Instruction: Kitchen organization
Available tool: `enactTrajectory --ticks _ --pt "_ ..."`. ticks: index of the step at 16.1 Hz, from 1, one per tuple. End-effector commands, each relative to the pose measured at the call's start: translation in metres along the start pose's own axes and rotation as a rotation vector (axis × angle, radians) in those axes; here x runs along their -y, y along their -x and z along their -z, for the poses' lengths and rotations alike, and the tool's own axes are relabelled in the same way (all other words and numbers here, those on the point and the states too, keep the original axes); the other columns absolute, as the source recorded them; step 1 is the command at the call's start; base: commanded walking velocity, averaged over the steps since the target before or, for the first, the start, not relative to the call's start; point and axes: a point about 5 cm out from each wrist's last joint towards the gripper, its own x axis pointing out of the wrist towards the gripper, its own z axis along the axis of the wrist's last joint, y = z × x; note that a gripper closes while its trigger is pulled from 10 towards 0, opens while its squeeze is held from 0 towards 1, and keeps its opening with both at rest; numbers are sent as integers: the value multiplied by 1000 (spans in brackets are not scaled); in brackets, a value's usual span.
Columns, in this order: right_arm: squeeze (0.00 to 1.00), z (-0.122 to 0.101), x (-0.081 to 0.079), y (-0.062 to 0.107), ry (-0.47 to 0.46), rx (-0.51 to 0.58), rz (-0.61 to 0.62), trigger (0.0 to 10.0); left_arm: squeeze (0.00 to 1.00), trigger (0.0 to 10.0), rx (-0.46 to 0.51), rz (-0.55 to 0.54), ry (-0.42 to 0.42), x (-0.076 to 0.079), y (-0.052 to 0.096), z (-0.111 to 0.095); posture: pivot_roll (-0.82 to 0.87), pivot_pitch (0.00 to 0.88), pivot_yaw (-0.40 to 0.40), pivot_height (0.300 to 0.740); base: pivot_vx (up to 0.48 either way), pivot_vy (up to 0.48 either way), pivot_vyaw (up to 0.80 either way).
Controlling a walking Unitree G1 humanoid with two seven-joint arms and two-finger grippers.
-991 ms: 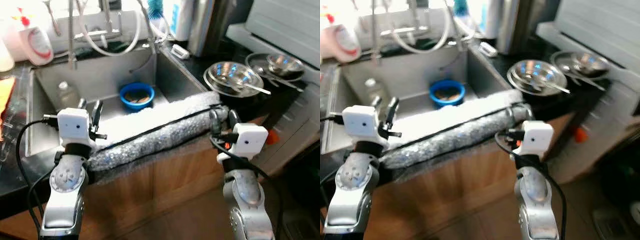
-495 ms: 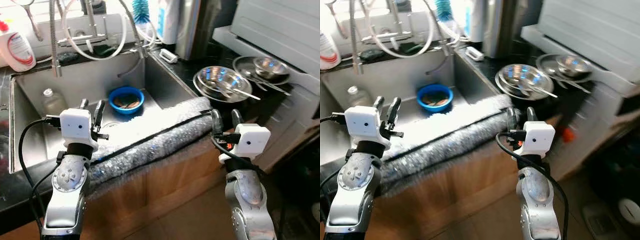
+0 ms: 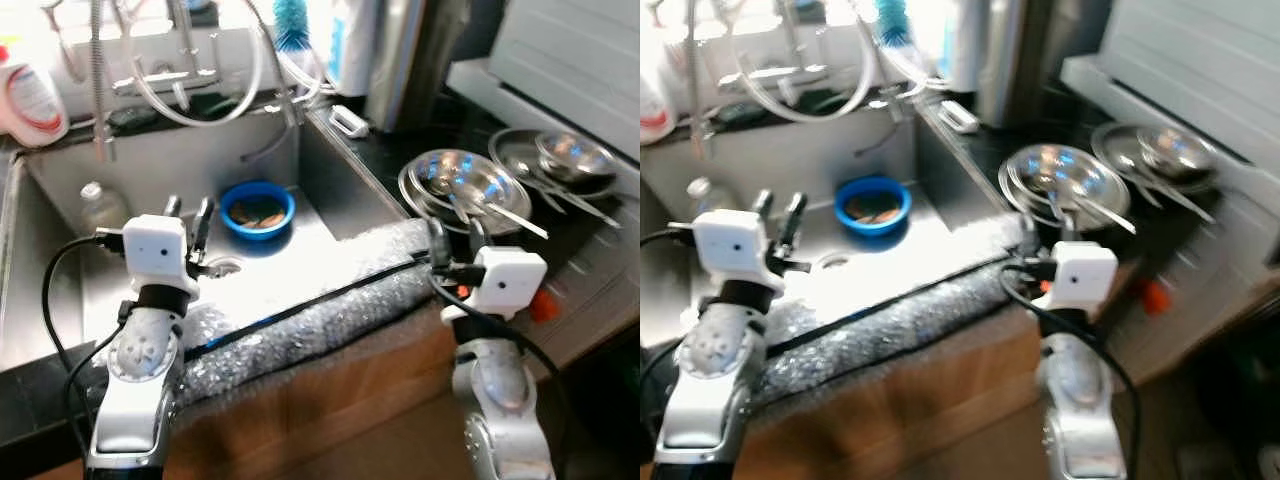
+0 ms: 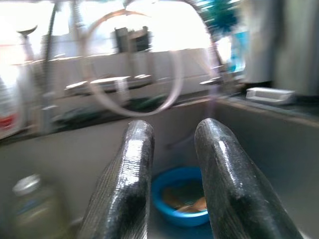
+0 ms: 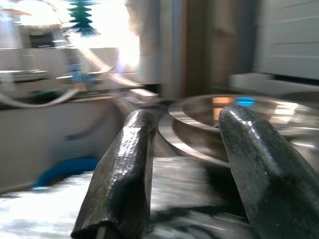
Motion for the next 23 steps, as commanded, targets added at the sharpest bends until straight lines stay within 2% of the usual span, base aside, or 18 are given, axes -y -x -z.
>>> enactTrajectory --ticks 1,6,8,9,10,11,12,13,14,17,20,23 --pt "0 -2 -2 -1 -3 8 -11 10000 0 10000 13 -7 -1 -2 1 -3 22 64 -27 740 0 0 0" --pt "0 -4 -5 -1 -6 15 -27 10000 0 10000 14 -22 -5 -5 2 -2 19 67 -27 740 0 0 0" --pt "0 -12 -8 -4 19 47 -52 10000 0 10000 15 -21 -1 -4 2 -2 15 68 -27 740 0 0 0" --pt "957 -16 -11 -6 68 62 -79 10000 0 10000 14 -20 1 -3 1 -2 14 66 -27 740 0 0 0" --pt "1000 -18 -13 -8 124 79 -113 10000 0 10000 14 -18 3 -2 1 -2 13 66 -28 740 0 0 0" --pt "1000 -19 -17 -10 209 81 -152 10000 0 10000 14 -17 5 -2 1 -2 15 66 -28 740 0 0 0" --pt "851 -19 -20 -13 265 76 -192 10000 0 10000 14 -17 6 -2 1 -2 11 68 -29 740 0 0 0" --pt "0 -18 -22 -17 315 52 -207 10000 0 10000 13 -17 7 -2 1 -1 10 69 -30 740 0 0 0" --pt "0 -18 -21 -21 323 42 -214 10000 0 10000 12 -17 8 -2 1 -1 11 69 -31 740 0 0 0" --pt "0 -15 -16 -36 470 12 -222 10000 0 10000 11 -14 11 -1 1 -1 7 69 -31 740 0 0 0" --pt "0 -10 -5 -47 538 -51 -191 10000 0 10000 11 -10 14 1 1 -1 9 69 -30 740 0 0 0" --pt "0 -11 2 -55 571 -64 -174 10000 0 10000 11 -8 14 1 1 -1 9 67 -29 740 0 0 0"
